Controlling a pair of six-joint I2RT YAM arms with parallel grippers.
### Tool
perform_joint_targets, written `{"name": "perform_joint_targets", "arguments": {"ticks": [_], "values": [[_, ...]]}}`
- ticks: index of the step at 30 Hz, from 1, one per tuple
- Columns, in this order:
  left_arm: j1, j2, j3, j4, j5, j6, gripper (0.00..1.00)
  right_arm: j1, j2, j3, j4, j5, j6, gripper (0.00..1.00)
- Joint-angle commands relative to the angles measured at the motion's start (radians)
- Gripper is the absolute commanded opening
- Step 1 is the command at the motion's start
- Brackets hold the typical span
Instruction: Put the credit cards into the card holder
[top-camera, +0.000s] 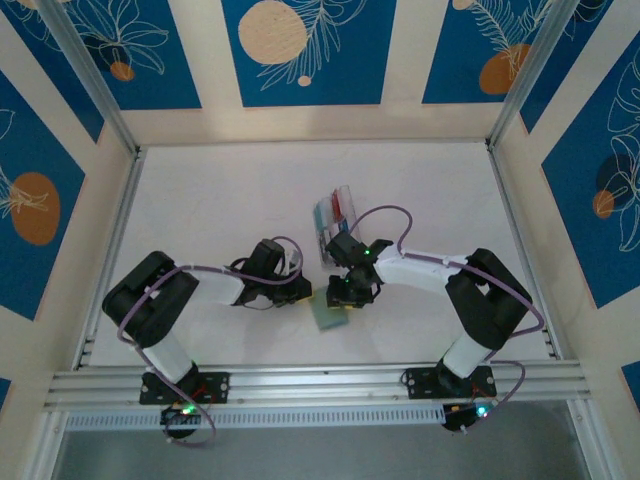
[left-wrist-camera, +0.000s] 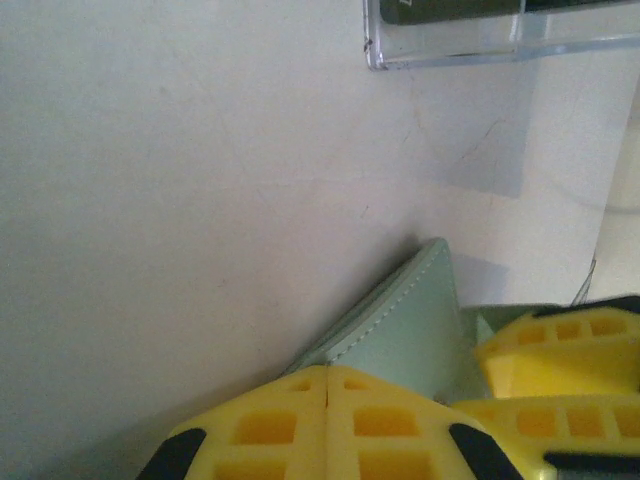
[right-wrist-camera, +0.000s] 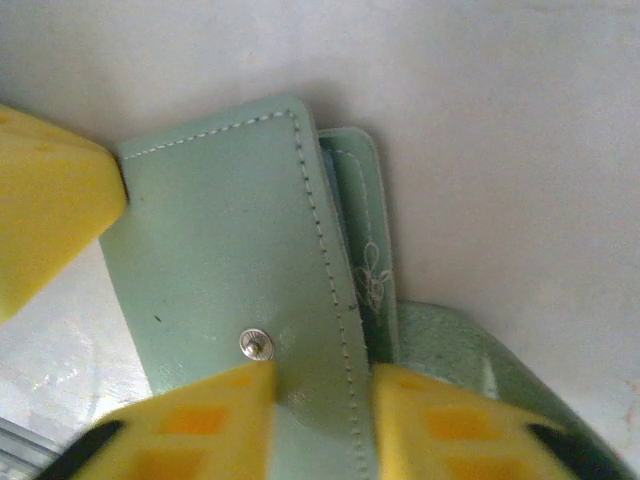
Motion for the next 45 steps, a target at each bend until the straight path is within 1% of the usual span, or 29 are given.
{"name": "perform_joint_targets", "arguments": {"ticks": [1,3,4,5,7,9,11,14,19,24,28,30,32,35,38,41,45], "values": [[-0.020,0.060,-0.026,-0.101,-0.064,0.017,0.00,0.014,-0.042,0.021,-0.001,-0.014,-0.004,0.15],[-0.023,0.056,-0.016,-0.110,-0.061,0.024,0.00,0.014,-0.065,0.026,-0.029,0.016,-0.008,0.01],[-0.023,0.050,-0.009,-0.115,-0.057,0.028,0.00,0.013,-0.077,0.029,-0.042,0.032,-0.010,0.00],[-0.023,0.042,0.000,-0.125,-0.049,0.033,0.00,0.014,-0.088,0.032,-0.061,0.052,-0.013,0.00],[-0.023,0.019,0.014,-0.145,-0.040,0.043,0.09,0.016,-0.106,0.042,-0.108,0.106,-0.013,0.00],[-0.023,-0.013,0.030,-0.175,-0.036,0.054,0.21,0.020,-0.115,0.063,-0.187,0.185,-0.007,0.00],[-0.024,-0.038,0.043,-0.199,-0.033,0.059,0.27,0.039,-0.115,0.084,-0.256,0.268,0.004,0.00],[-0.022,-0.060,0.046,-0.214,-0.022,0.054,0.36,0.078,-0.103,0.113,-0.326,0.353,0.037,0.00],[-0.008,-0.114,0.014,-0.236,-0.038,0.029,0.40,0.167,-0.060,0.183,-0.449,0.515,0.148,0.00],[0.030,-0.176,-0.021,-0.308,-0.074,0.022,0.38,0.264,0.043,0.289,-0.482,0.574,0.180,0.00],[0.049,-0.242,-0.016,-0.431,-0.138,0.046,0.35,0.306,0.133,0.363,-0.446,0.529,0.147,0.00],[0.063,-0.270,-0.018,-0.474,-0.159,0.046,0.31,0.322,0.167,0.394,-0.433,0.512,0.138,0.00],[0.084,-0.290,-0.029,-0.501,-0.167,0.039,0.25,0.336,0.206,0.431,-0.443,0.521,0.142,0.01],[0.109,-0.301,-0.049,-0.504,-0.152,0.032,0.18,0.351,0.254,0.484,-0.534,0.605,0.198,0.00],[0.114,-0.303,-0.060,-0.490,-0.139,0.033,0.17,0.339,0.250,0.473,-0.614,0.675,0.262,0.00],[0.116,-0.299,-0.058,-0.489,-0.138,0.043,0.17,0.317,0.213,0.443,-0.707,0.753,0.331,0.00],[0.116,-0.279,-0.052,-0.486,-0.137,0.053,0.16,0.314,0.201,0.458,-0.841,0.836,0.408,0.00]]}}
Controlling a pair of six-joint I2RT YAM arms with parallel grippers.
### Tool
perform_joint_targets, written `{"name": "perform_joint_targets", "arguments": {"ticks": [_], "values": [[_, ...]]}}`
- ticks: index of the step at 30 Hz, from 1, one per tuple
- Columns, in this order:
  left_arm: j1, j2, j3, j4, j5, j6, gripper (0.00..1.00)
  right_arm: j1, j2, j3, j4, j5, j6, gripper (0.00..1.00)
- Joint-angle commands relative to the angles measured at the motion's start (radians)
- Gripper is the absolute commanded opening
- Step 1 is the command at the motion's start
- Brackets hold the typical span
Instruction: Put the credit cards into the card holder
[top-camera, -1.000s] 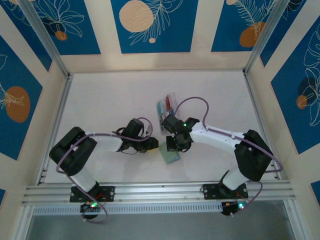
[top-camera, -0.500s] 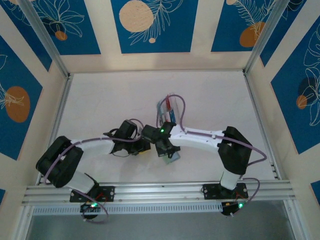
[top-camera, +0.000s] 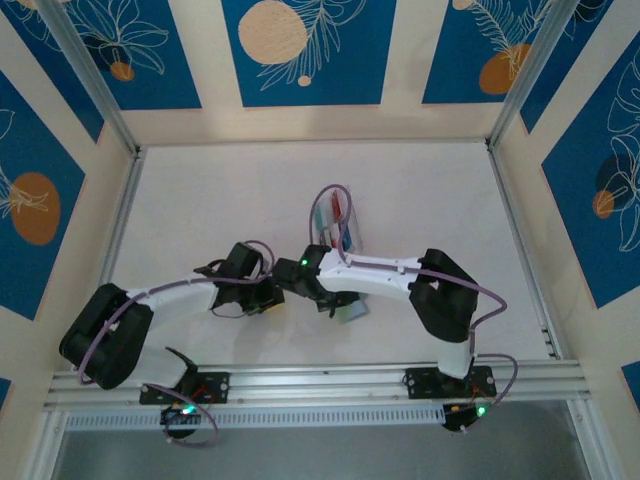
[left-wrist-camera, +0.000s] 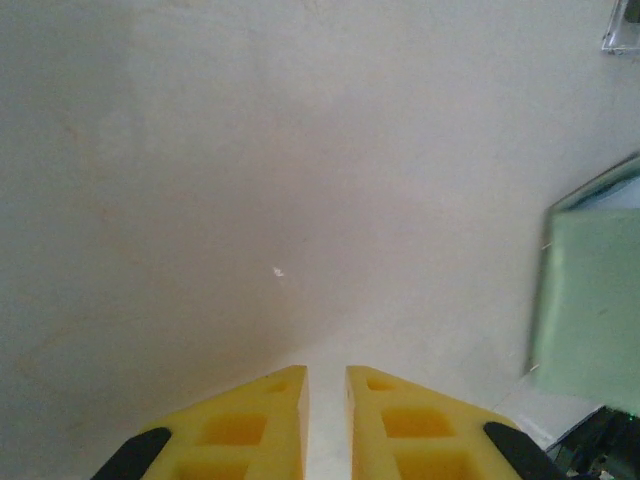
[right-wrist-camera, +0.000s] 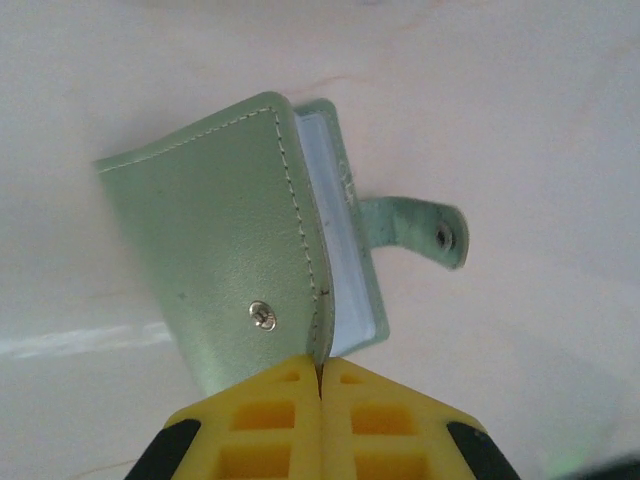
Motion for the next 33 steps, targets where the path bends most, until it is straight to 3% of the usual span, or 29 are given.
{"name": "perform_joint_targets", "arguments": {"ticks": [1,7,10,13,18,23,28,33], "values": [[0.010,0.018,0.000,-0.016,0.000,0.017,0.15,-0.004,-0.024,0.008,-0.190,0.131,0.123,0.00],[0.016,0.022,-0.001,-0.020,-0.009,0.009,0.15,0.038,0.147,0.123,-0.232,0.129,0.122,0.00],[0.022,0.004,-0.004,-0.038,-0.017,0.011,0.15,0.050,0.161,0.119,-0.103,0.049,0.028,0.02],[0.032,-0.012,-0.010,-0.057,-0.024,0.018,0.15,0.051,0.136,0.097,0.043,-0.050,-0.060,0.11],[0.052,-0.030,-0.021,-0.063,-0.019,0.019,0.15,0.037,0.064,0.041,0.229,-0.209,-0.183,0.36],[0.065,-0.045,0.004,-0.087,-0.003,0.049,0.19,-0.014,-0.044,-0.046,0.386,-0.419,-0.270,0.51],[0.061,-0.065,0.069,-0.155,0.012,0.110,0.22,-0.096,-0.199,-0.152,0.479,-0.589,-0.315,0.59],[0.035,-0.100,0.145,-0.223,0.012,0.142,0.23,-0.213,-0.401,-0.287,0.519,-0.668,-0.324,0.58]]}}
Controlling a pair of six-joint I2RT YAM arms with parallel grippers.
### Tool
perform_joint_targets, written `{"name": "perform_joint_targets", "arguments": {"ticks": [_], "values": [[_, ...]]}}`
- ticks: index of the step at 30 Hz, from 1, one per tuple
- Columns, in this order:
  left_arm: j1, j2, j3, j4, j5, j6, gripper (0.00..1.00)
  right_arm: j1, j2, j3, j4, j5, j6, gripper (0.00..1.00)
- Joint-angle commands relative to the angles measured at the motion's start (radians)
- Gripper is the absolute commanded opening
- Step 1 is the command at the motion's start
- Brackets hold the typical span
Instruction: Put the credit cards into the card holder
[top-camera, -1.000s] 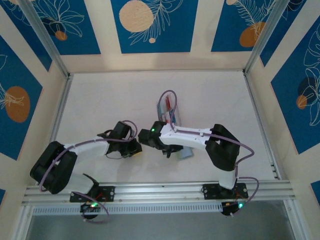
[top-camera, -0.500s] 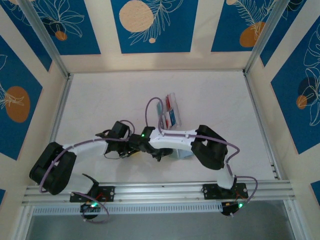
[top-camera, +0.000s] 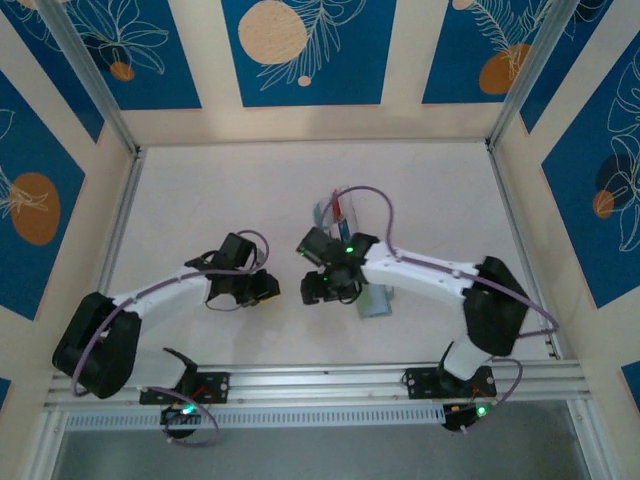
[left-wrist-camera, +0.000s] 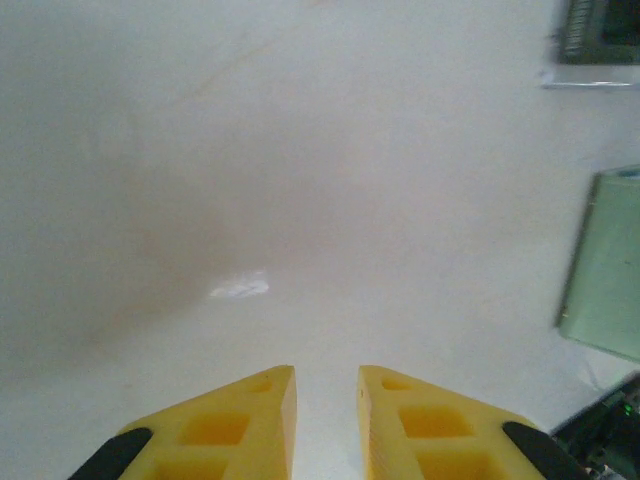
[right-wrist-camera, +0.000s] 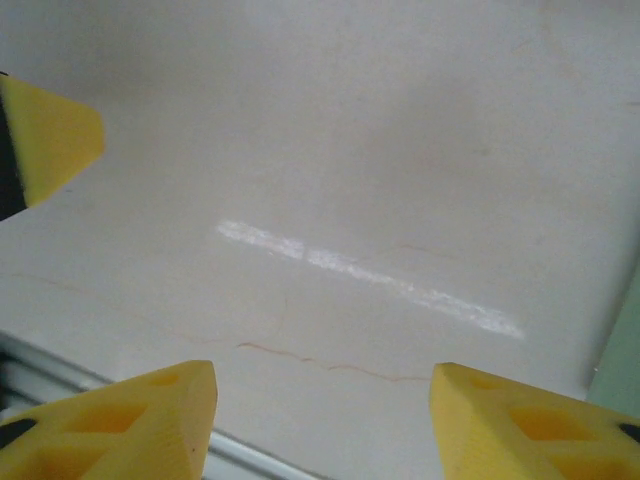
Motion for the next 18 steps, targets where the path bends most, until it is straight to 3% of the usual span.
{"name": "perform_joint_targets", "arguments": {"ticks": [1,3,8,14,18], "values": [[-0.016,-0.040,0.059,-0.072,0.021,0.044,0.23,-0.074,-0.144,-0.085,0.034,-0.117,-0.025,0.58],[-0.033,-0.038,0.086,-0.086,0.026,0.053,0.23,-0.125,-0.214,-0.112,-0.009,-0.074,-0.011,0.53],[-0.126,0.008,0.181,-0.104,0.019,0.070,0.23,-0.304,-0.304,-0.199,-0.117,0.002,0.042,0.08],[-0.188,0.068,0.252,-0.085,0.015,0.056,0.23,-0.503,-0.318,-0.314,-0.093,0.003,0.040,0.00],[-0.205,0.096,0.259,-0.069,0.014,0.045,0.22,-0.510,-0.255,-0.286,-0.065,0.031,0.003,0.00]]}}
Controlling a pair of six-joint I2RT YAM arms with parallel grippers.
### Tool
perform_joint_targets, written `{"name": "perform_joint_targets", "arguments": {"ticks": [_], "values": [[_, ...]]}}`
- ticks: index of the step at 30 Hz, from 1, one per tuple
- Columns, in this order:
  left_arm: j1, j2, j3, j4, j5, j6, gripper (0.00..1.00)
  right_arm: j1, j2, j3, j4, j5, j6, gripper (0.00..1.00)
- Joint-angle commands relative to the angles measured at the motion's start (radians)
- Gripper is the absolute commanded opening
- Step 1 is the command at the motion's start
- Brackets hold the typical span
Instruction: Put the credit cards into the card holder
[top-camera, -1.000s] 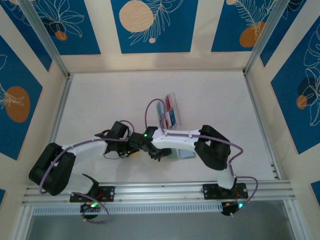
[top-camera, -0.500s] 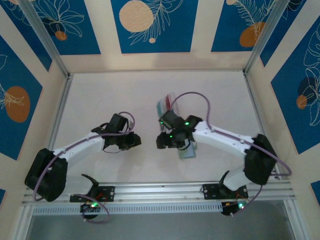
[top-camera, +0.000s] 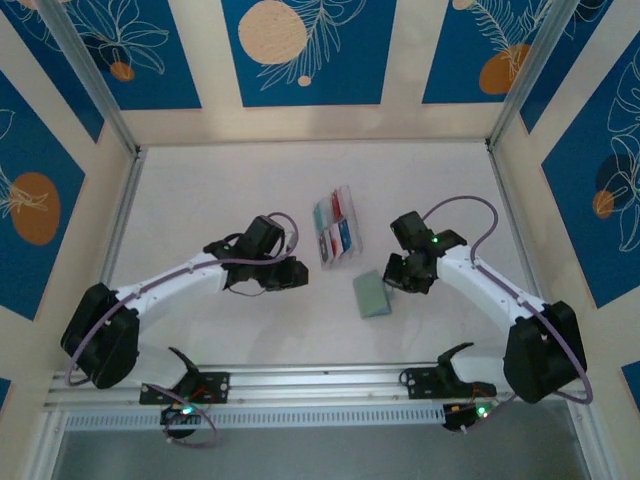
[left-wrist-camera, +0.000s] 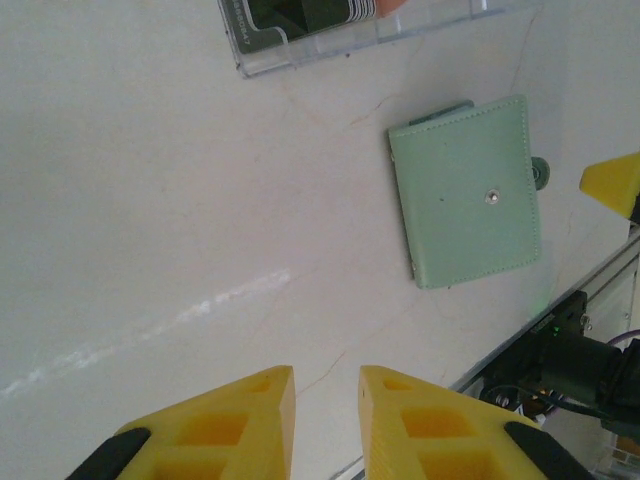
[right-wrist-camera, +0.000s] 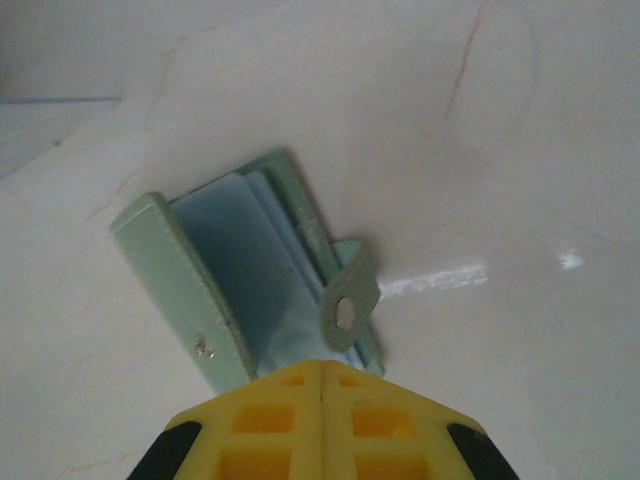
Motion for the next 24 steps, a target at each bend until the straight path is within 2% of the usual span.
{"name": "perform_joint_targets", "arguments": {"ticks": [1,10,14,17,24], "values": [[-0.019,0.025,0.021,-0.005,0.011,-0.003,0.22,0.011,0.054,0.026,0.015,0.028,-0.026,0.00],[-0.023,0.024,0.021,-0.003,-0.002,-0.011,0.21,0.041,0.221,0.080,0.039,0.103,-0.051,0.00],[-0.022,0.031,0.015,0.003,-0.001,-0.012,0.21,0.029,0.242,0.084,0.068,0.065,-0.072,0.02],[-0.022,0.034,0.015,0.007,-0.001,-0.012,0.21,0.031,0.256,0.077,0.105,-0.015,-0.092,0.03],[-0.022,0.037,0.006,0.012,-0.001,-0.014,0.21,0.027,0.182,0.024,0.221,-0.253,-0.117,0.09]]}}
